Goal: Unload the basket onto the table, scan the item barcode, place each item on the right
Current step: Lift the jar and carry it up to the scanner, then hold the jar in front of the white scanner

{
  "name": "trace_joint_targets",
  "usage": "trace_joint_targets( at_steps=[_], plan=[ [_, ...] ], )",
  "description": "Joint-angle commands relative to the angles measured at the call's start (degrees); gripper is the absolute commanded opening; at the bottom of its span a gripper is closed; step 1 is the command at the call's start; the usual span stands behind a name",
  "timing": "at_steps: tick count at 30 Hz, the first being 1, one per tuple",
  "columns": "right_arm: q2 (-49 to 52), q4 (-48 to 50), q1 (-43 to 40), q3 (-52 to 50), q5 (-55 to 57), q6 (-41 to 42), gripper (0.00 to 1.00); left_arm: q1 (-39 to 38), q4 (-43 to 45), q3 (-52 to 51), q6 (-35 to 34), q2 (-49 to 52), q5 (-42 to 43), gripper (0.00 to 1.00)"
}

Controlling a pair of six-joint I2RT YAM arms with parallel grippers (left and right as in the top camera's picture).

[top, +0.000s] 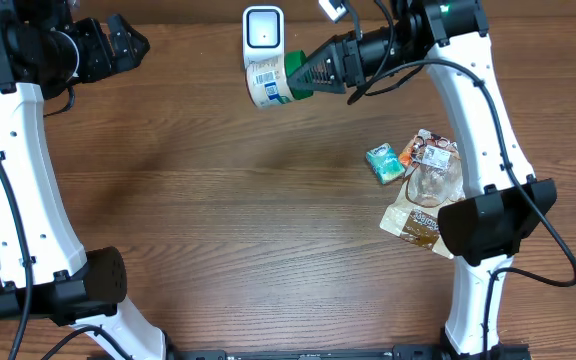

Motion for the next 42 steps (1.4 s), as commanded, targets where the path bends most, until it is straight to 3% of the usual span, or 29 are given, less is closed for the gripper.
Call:
trace_joint_targets(
  at_steps=[1, 4, 9, 12, 14, 20, 27, 33, 42],
  plan=[
    [-2.5, 0.7, 1.4, 1.8, -2.2, -0.7, 0.38, -0.4, 0.1, 0.1, -0.2, -0.2, -0.1, 1.0],
    [-2.5, 2.6, 4.0, 1.7, 6.0, 1.8, 0.32, -0.4, 0.1, 0.1, -0.2, -0.2, -0.1, 1.0],
    [-2.3, 11.2, 11.3, 1.5, 46.6, 12.7, 0.32, -0.4, 0.1, 0.1, -0.2, -0.2, -0.1, 1.0],
    [-1.6, 18.9, 15.2, 0.5, 71.4, 13.0, 0.35, -0.4, 0.1, 0.1, -0.2, -0.2, -0.1, 1.0],
    [-1.1, 25.4, 16.3, -1.2, 79.1, 8.5, 0.34, -0.4, 0.1, 0.1, -0.2, -0.2, -0.1, 1.0],
    [4.7, 45.5, 16.2, -3.4, 82.4, -19.3, 0.25, -0.4, 0.1, 0.1, -0.2, -0.2, -0.1, 1.0],
    [13.2, 67.0, 16.2, -3.5, 88.7, -35.5, 0.32, -0.4, 0.1, 0.1, -0.2, -0.2, -0.1, 1.0],
    [19.1, 77.0, 16.0, -3.5, 92.1, -51.3, 0.31, -0.4, 0.1, 0.1, -0.2, -0.2, -0.1, 1.0],
    [22.8, 76.9, 15.8, -3.5, 93.4, -53.2, 0.31, -0.4, 0.1, 0.1, -0.2, -0.2, -0.1, 1.0]
  ],
)
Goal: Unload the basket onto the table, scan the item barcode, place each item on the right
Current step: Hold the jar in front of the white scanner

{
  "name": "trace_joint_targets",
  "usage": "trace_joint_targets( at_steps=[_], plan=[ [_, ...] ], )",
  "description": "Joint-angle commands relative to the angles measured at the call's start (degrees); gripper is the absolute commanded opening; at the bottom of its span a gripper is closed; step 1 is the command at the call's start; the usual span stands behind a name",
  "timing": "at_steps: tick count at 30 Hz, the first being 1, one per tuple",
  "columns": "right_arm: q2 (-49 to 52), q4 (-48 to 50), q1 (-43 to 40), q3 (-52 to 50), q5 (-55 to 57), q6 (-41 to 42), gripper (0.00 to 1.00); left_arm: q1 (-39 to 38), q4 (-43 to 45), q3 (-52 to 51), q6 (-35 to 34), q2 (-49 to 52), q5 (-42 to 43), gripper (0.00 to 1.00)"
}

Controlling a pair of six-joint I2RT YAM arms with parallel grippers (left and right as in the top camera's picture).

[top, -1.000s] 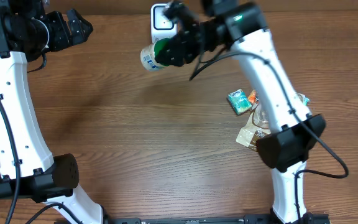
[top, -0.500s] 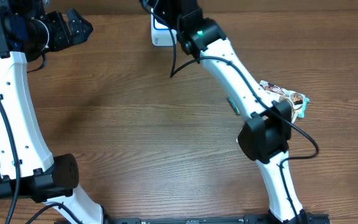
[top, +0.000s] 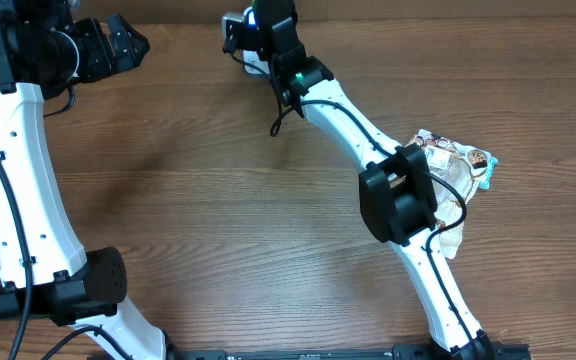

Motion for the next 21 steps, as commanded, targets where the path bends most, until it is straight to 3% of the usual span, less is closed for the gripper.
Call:
trace_joint_targets(
  at_steps=[1, 10, 16, 21],
  plan=[
    [-0.8, 1.3, -0.5, 0.2, 1.2, -1.1, 0.31, -0.4, 0.1, 0.1, -0.2, -0.2, -0.2, 1.0],
    [-1.9, 1.4, 0.0, 0.2, 0.4, 1.2, 0.31, -0.4, 0.1, 0.1, -0.2, -0.2, -0.2, 1.0],
    [-10.8, -7.0, 0.0, 0.2, -12.4, 20.5, 0.32, -0.4, 0.1, 0.1, -0.2, -0.2, -0.2, 1.0],
    [-19.9, -21.3, 0.0, 0.2, -29.3, 44.5, 0.36, -0.4, 0.1, 0.1, -0.2, -0.2, -0.2, 0.99]
  ],
)
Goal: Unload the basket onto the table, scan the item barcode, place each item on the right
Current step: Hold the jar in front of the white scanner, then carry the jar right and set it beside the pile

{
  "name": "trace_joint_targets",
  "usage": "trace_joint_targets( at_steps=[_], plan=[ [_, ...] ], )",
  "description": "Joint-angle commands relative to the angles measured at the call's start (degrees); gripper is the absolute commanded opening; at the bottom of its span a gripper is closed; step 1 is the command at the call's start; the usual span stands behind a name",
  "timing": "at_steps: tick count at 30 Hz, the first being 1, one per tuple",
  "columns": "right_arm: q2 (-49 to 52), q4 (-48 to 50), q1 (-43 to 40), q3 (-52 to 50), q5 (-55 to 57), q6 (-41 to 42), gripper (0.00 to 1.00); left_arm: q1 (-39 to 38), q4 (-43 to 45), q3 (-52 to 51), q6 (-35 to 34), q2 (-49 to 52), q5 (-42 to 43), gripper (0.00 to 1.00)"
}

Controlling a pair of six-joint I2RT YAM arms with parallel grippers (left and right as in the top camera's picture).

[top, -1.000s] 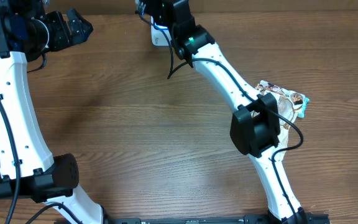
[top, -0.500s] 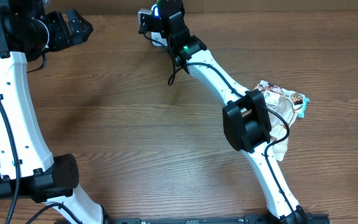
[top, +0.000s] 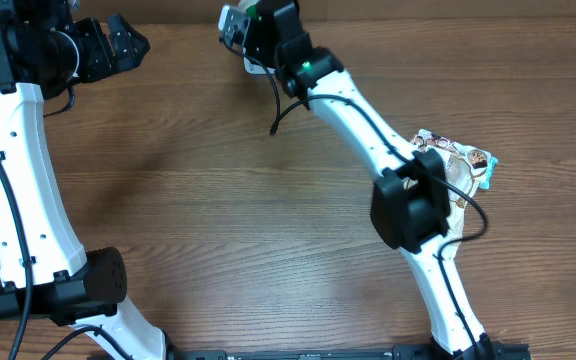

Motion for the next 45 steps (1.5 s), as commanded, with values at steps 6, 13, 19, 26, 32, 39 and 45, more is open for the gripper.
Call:
trace_joint_targets(
  at_steps=[6, 13, 19, 26, 32, 39, 45],
  plan=[
    [-14.9, -23.5, -0.1, 0.7, -43.8, 39.4, 0.37, -0.4, 0.1, 0.1, -0.2, -0.2, -0.2, 1.0],
    [-12.7, -52.7, -0.1, -1.1, -29.0, 39.1, 0.37, -0.4, 0.1, 0.1, -0.2, -0.2, -0.2, 1.0],
    [-12.5, -57.4, -2.1, -11.5, -6.5, 46.5, 0.37, -0.4, 0.1, 0.1, -0.2, -0.2, -0.2, 1.0],
    [-12.5, -57.6, -7.5, -20.6, -1.0, 54.8, 0.35, -0.4, 0.1, 0.1, -0.2, -0.2, -0.2, 1.0],
    [-12.5, -58.1, -11.7, -22.4, -3.9, 55.6, 0.59, -0.4, 0.1, 0.1, -0.2, -0.2, -0.2, 1.0],
    [-14.9, -59.9, -11.9, -17.2, -6.3, 55.1, 1.0, -0.4, 0.1, 0.1, -0.2, -0.2, -0.2, 1.0],
    [-24.7, -62.9, -11.9, -8.3, -12.5, 54.7, 1.0, -0.4, 0.1, 0.1, -0.2, -0.2, -0.2, 1.0]
  ],
)
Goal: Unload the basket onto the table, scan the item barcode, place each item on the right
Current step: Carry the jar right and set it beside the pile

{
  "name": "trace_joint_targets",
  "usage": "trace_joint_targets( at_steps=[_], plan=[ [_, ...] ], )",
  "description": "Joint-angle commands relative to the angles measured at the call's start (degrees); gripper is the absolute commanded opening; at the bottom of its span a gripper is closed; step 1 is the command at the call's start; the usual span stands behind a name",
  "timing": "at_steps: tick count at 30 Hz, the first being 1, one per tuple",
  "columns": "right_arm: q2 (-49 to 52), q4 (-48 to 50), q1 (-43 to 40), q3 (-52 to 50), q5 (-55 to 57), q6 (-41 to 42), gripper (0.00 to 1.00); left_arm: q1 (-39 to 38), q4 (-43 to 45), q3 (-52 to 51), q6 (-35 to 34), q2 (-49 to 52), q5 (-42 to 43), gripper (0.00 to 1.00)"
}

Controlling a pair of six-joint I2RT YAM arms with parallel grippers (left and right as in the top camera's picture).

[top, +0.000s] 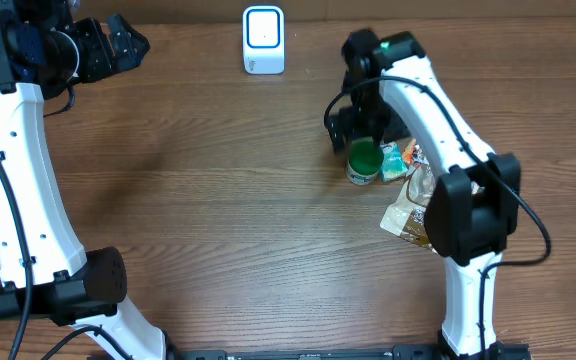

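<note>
The item is a white bottle with a green cap (364, 160). It stands upright on the table at the right middle, beside a pile of packets. My right gripper (359, 143) is right behind the bottle, at or against its far side; its dark body hides the fingertips, so a grip cannot be made out. The white barcode scanner (263, 40) stands at the far edge, centre, with nothing in front of it. My left gripper (128, 36) hangs at the far left with its fingers spread and empty.
A small teal packet (396, 160) lies against the bottle's right side. Clear and brown snack bags (420, 205) lie just right of it, partly under the right arm. The left arm's white links run down the left edge.
The right arm has swung from the scanner at the far edge to the right middle. The bottle, then hidden by the arm at the scanner, now stands on the table beside the packets.
First my right gripper held the bottle by its green cap, label up, right under the scanner. At the two following moments the arm reached over the scanner and covered it. Now the bottle stands by the packet pile and the scanner is uncovered. The left arm never moved.
</note>
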Motion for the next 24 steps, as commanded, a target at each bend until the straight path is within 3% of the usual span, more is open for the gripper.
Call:
trace_joint_targets(
  at_steps=[1, 10, 18, 21, 24],
  plan=[
    [-13.7, -1.1, -0.1, 7.3, -6.6, -0.3, 1.0, -0.4, 0.1, 0.1, -0.2, -0.2, -0.1, 1.0],
    [-33.0, -5.0, 0.7, 7.7, -11.9, -0.3, 1.0, -0.4, 0.1, 0.1, -0.2, -0.2, -0.1, 1.0],
    [-37.2, -7.5, 0.7, 7.7, -10.1, -0.3, 1.0, -0.4, 0.1, 0.1, -0.2, -0.2, -0.1, 1.0],
    [-37.3, -5.8, -1.4, 7.7, -8.0, 6.6, 1.0, -0.4, 0.1, 0.1, -0.2, -0.2, -0.1, 1.0],
    [-37.6, -4.2, -3.9, 7.7, -8.4, 8.2, 1.0, -0.4, 0.1, 0.1, -0.2, -0.2, -0.1, 1.0]
  ],
)
